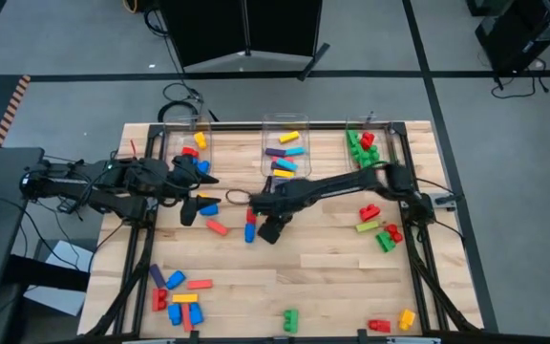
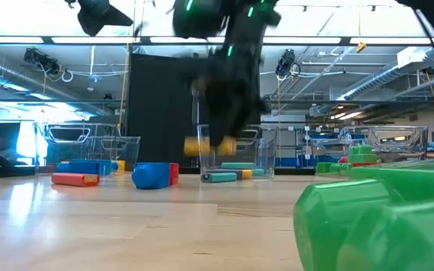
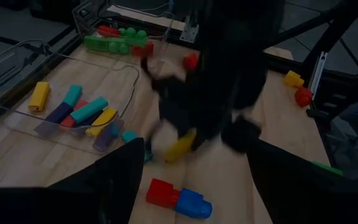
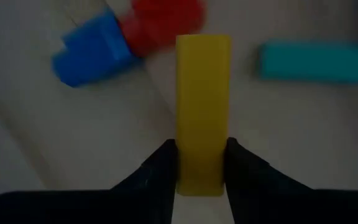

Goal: Sort blocks by size
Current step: Put the yellow block into the middle transparent bin

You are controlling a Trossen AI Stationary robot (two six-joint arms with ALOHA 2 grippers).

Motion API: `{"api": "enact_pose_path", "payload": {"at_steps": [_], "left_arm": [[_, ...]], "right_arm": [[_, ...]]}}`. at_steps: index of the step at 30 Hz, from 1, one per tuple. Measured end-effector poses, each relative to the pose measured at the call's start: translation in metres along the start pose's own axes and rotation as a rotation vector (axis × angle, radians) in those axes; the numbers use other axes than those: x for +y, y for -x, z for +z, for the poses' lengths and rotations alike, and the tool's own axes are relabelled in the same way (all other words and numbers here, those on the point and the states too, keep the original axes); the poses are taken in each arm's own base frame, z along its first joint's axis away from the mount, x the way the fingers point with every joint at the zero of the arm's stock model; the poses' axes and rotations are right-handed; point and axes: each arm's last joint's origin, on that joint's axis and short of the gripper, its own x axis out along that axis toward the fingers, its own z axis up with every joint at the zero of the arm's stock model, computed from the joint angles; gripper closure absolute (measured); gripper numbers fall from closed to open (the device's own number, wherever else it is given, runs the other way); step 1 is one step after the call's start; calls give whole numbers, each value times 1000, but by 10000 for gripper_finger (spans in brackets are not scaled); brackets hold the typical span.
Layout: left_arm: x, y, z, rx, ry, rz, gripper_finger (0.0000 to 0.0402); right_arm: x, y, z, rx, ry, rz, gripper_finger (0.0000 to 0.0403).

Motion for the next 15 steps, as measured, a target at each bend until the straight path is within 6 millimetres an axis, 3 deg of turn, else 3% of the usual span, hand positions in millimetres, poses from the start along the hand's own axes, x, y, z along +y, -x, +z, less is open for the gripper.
{"api": "enact_pose_path", "payload": {"at_steps": [8, 15], "left_arm": [[0, 0, 0, -1, -2, 1, 110], [0, -3, 0, 1, -4, 17, 110]], "right_arm": [[-2, 95, -9, -244, 43, 44, 290], [-50, 145, 8, -421, -46, -9, 290]]}}
